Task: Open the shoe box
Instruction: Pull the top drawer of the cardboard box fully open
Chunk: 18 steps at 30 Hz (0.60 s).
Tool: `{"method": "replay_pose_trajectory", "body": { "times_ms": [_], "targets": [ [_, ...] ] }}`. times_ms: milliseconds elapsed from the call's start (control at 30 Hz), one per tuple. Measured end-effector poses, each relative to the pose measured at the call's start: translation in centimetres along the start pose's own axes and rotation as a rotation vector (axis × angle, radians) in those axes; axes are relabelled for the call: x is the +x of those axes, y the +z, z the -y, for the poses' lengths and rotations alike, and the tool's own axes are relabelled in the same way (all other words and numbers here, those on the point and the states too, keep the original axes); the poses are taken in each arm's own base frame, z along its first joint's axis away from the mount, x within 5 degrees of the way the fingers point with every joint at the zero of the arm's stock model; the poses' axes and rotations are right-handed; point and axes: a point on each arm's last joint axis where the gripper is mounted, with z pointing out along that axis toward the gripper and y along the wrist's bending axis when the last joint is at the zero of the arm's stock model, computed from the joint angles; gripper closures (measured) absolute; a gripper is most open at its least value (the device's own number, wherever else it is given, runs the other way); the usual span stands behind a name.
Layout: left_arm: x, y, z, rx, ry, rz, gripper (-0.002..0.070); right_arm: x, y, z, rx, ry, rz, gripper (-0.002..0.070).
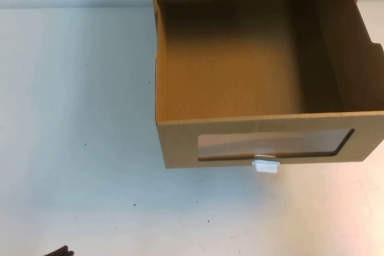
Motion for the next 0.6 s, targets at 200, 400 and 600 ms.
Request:
{"method": "replay_pose_trajectory", "body": {
  "times_ms": [200, 400, 600],
  "targets": [
    [0.0, 0.0, 0.0, 0.000, 0.000, 0.000, 0.0679, 5.3, -2.4, 1.1, 0.051, 0.038, 0.067, 0.0690],
    [0.0, 0.0, 0.0, 0.000, 0.000, 0.000, 0.0679, 8.2, -3.8, 1.3, 0.044, 0.048, 0.163, 0.0689],
    [0.0, 0.0, 0.0, -0.001, 0.000, 0.000, 0.0679, 9.5, -3.9, 1.1, -0.019, 0.059, 0.144, 0.0689]
  ]
}}
